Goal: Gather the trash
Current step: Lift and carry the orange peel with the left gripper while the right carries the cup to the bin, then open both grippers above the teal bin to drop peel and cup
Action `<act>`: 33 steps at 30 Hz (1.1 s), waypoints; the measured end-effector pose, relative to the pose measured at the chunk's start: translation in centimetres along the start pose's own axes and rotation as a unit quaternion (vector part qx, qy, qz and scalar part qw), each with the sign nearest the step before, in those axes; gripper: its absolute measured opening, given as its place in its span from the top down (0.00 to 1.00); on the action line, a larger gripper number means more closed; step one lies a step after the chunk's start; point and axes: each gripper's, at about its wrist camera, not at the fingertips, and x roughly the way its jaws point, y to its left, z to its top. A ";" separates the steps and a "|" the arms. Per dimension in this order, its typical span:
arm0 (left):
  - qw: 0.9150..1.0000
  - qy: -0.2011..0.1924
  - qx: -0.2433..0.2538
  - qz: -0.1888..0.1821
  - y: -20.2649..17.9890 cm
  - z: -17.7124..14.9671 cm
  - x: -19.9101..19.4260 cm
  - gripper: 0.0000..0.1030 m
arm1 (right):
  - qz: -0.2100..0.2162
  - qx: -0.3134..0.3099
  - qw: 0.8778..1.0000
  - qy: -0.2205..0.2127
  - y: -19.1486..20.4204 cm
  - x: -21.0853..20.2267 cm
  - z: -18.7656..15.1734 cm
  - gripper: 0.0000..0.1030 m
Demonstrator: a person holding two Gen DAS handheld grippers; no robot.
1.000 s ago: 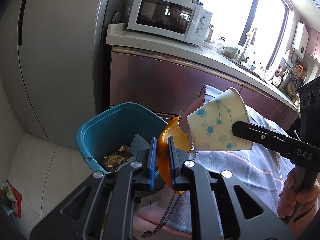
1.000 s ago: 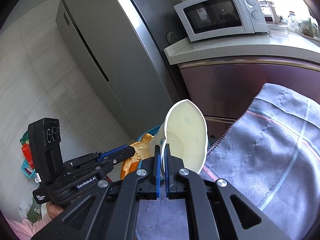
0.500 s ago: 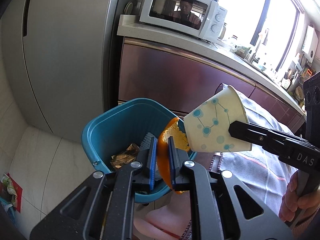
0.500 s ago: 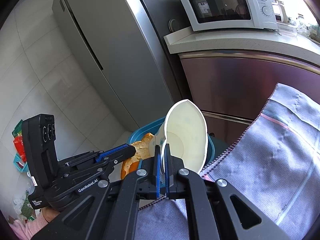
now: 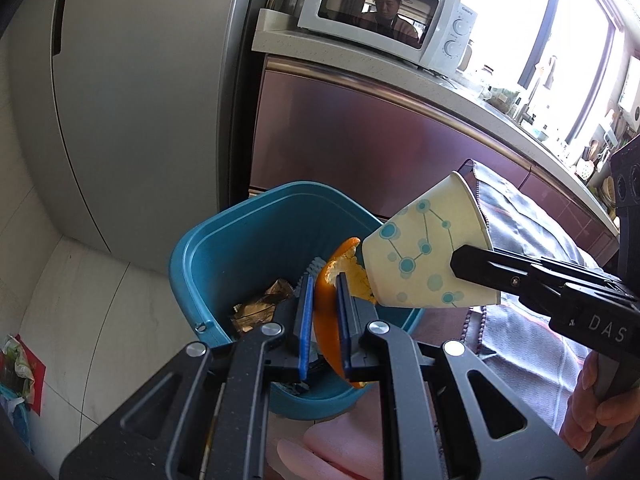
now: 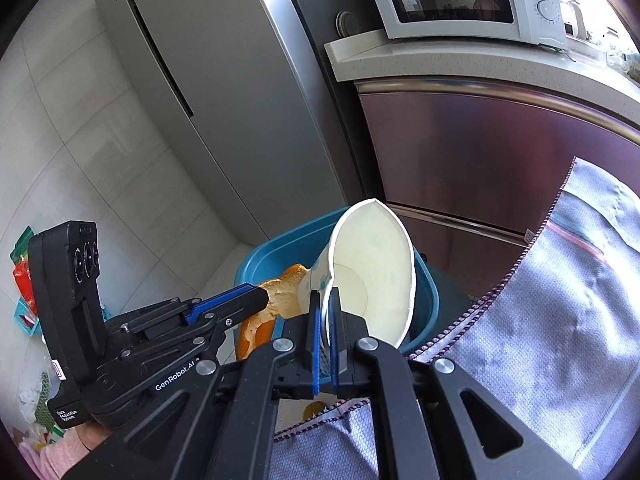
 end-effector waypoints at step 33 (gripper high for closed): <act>0.999 0.030 -0.012 0.019 0.2 -1.2 4.9 0.87 | -0.013 0.014 0.999 0.049 -0.2 4.8 0.3 0.95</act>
